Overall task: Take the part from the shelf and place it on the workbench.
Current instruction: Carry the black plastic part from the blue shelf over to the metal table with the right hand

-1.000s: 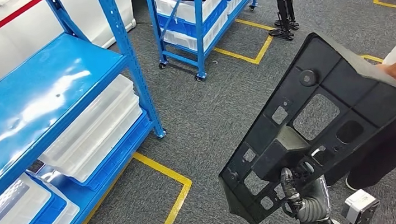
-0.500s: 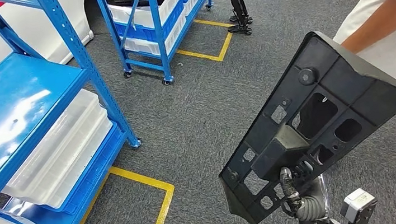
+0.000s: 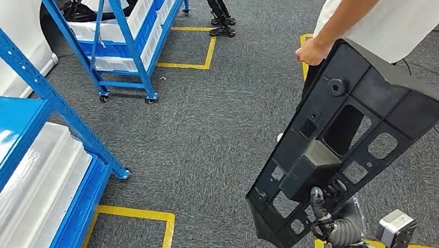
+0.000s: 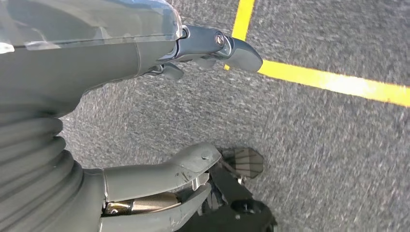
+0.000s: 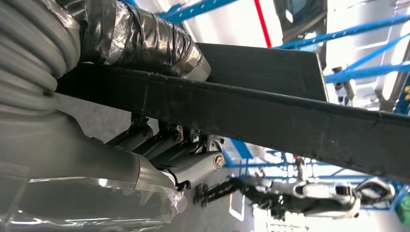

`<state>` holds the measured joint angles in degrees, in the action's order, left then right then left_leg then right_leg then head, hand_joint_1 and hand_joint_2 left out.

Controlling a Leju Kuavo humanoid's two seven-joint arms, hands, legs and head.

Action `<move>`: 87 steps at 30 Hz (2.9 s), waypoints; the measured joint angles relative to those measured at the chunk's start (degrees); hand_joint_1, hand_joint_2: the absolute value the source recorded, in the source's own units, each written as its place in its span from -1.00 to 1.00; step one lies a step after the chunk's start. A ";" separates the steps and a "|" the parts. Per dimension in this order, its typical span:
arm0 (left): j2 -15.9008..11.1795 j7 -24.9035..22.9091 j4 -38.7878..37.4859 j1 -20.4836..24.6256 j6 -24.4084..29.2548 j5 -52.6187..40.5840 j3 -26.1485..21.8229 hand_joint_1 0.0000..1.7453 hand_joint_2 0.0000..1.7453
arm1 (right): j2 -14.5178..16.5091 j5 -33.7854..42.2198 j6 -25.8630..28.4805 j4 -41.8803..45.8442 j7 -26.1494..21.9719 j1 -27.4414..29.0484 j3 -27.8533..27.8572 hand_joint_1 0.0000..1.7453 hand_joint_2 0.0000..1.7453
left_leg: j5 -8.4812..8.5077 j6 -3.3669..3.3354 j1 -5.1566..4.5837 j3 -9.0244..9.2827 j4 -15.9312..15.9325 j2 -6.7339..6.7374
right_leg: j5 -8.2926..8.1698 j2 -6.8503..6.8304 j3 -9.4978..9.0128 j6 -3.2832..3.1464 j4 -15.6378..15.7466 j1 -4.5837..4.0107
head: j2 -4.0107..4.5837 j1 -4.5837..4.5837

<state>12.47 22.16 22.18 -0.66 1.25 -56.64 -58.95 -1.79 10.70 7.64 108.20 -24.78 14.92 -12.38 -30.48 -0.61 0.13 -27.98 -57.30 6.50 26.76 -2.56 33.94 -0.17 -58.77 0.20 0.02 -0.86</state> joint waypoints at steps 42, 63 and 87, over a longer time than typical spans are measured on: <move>0.51 -0.10 0.55 -0.57 -0.63 -0.94 -0.86 -1.00 1.00 | -0.01 -0.21 0.54 -0.32 0.69 -0.40 -0.92 1.00 1.00 | 1.50 0.38 1.10 -4.31 -3.48 -10.56 | 0.52 8.39 -0.37 -0.35 -0.52 0.27 | 0.00 -0.01; 0.81 -0.05 0.57 -0.22 -0.57 -1.01 -1.36 -1.00 1.00 | -0.37 -0.38 1.01 -0.46 0.89 0.21 -1.08 1.00 1.00 | -1.29 0.15 0.30 -2.35 -3.52 -2.29 | -0.06 1.01 -0.98 -1.02 1.08 -0.40 | 0.01 -0.10; 0.99 -0.11 0.60 -0.33 -0.66 -1.52 -1.77 -1.00 1.00 | -0.57 -1.57 2.78 -1.10 1.98 -0.34 -1.74 1.00 1.00 | 1.26 -1.14 0.67 -2.22 -0.98 -1.78 | 0.56 -0.37 1.29 1.75 -3.05 0.20 | 0.00 -0.30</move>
<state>13.46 22.05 22.77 -0.99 0.59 -58.16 -60.72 -2.36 9.13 10.42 107.10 -22.80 14.59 -14.11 -29.22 -1.75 0.80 -30.20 -58.28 4.72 27.31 -2.93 35.22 1.58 -61.81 0.39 0.02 -1.16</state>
